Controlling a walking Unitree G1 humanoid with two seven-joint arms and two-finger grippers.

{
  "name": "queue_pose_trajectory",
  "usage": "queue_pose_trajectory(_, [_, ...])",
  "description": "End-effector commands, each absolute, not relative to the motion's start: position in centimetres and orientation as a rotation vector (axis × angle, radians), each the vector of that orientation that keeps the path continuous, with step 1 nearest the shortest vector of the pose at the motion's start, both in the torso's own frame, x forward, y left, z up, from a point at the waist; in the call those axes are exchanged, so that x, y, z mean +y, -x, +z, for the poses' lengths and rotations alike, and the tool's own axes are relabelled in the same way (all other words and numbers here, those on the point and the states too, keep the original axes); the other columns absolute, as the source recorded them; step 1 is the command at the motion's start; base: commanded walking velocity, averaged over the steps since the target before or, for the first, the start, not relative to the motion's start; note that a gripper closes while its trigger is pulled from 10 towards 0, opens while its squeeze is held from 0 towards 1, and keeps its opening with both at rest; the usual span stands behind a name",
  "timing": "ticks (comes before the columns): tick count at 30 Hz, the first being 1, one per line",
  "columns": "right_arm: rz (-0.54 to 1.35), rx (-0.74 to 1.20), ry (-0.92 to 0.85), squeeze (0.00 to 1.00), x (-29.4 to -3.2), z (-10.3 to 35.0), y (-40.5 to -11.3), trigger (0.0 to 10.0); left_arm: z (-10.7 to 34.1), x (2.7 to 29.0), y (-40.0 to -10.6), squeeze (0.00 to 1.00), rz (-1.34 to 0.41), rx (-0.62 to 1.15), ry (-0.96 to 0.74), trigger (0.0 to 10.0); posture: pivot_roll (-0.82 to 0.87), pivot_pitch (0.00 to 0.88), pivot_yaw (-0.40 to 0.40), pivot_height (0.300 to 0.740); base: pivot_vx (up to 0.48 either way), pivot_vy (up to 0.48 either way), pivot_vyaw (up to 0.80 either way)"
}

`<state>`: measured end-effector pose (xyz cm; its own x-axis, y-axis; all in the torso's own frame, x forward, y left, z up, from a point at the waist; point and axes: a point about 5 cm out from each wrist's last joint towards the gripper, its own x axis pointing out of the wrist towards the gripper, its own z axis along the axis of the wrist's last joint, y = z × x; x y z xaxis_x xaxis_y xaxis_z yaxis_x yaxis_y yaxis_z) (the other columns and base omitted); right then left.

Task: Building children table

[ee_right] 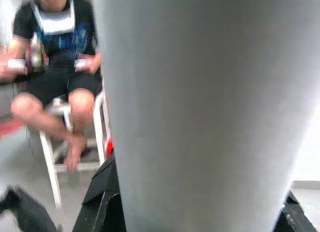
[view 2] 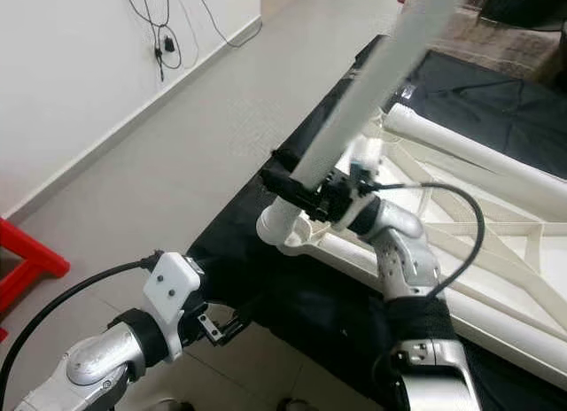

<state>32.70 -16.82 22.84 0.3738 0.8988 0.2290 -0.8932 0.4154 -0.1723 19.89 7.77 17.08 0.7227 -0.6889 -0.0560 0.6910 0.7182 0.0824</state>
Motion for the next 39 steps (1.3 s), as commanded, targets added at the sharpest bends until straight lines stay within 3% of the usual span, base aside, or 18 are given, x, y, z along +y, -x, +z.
queue_pose_trajectory(1, [1.136,-0.134,0.055,0.0,-17.2,20.1,-33.0,10.0,16.7,7.7,-19.7,0.0,-0.773,0.036,-0.106,10.0,0.21,0.179,-0.052,0.74,0.0,0.0,0.0])
queue_pose_trajectory(4, [1.12,-0.036,0.087,0.0,-18.1,19.3,-33.7,10.0,16.7,7.7,-19.7,0.0,-0.772,0.036,-0.104,10.0,0.21,0.185,-0.056,0.74,0.0,0.0,0.0])
queue_pose_trajectory(12, [1.031,-0.01,0.053,0.0,-18.8,20.0,-35.0,10.0,16.6,7.6,-19.7,0.0,-0.768,0.038,-0.102,10.0,0.21,0.183,-0.058,0.74,0.0,0.0,0.0])
queue_pose_trajectory(16, [0.955,-0.166,-0.132,0.0,-17.9,24.0,-35.0,10.0,16.5,7.6,-20.9,0.0,-0.747,0.04,-0.132,10.0,0.21,0.141,-0.054,0.74,0.0,0.0,0.0])
queue_pose_trajectory(19, [0.956,-0.182,-0.153,0.0,-17.7,24.4,-34.8,10.0,16.5,7.6,-21.2,0.0,-0.744,0.037,-0.139,10.0,0.21,0.141,-0.054,0.74,0.0,0.0,0.0])
queue_pose_trajectory(20, [0.957,-0.195,-0.171,0.0,-17.3,24.7,-34.4,10.0,16.6,7.5,-21.6,1.0,-0.74,0.023,-0.155,10.0,0.2,0.124,-0.05,0.74,0.0,0.0,0.0])
queue_pose_trajectory(27, [0.952,-0.19,-0.159,0.0,-15.4,23.8,-31.9,10.0,17.5,7.1,-25.0,1.0,-0.658,-0.061,-0.328,10.0,0.18,0.069,-0.046,0.74,0.0,0.0,0.0])
queue_pose_trajectory(28, [0.95,-0.192,-0.156,0.0,-15.3,23.7,-31.4,10.0,17.7,7.2,-25.7,0.37,-0.636,-0.065,-0.338,10.0,0.18,0.069,-0.046,0.74,0.0,0.0,0.0])
queue_pose_trajectory(29, [0.95,-0.192,-0.156,0.0,-15.3,23.7,-31.4,10.0,17.7,7.2,-25.7,0.37,-0.636,-0.065,-0.338,10.0,0.18,0.069,-0.046,0.74,0.0,0.0,0.0])
queue_pose_trajectory(30, [0.931,-0.198,-0.154,0.0,-15.5,23.7,-31.4,10.0,17.9,7.0,-26.0,0.0,-0.648,-0.069,-0.326,10.0,0.18,0.055,-0.043,0.74,0.0,0.0,0.0])
queue_pose_trajectory(36, [0.898,-0.196,-0.148,0.0,-16.2,23.9,-31.6,10.0,17.8,6.5,-25.8,0.0,-0.697,-0.069,-0.298,10.0,0.17,0.05,-0.043,0.74,0.0,0.0,0.0])
queue_pose_trajectory(39, [0.876,-0.188,-0.102,0.0,-17.8,24.2,-32.6,10.0,16.7,5.7,-23.8,0.0,-0.813,-0.036,-0.258,10.0,0.18,0.062,-0.046,0.74,0.0,0.0,0.0])
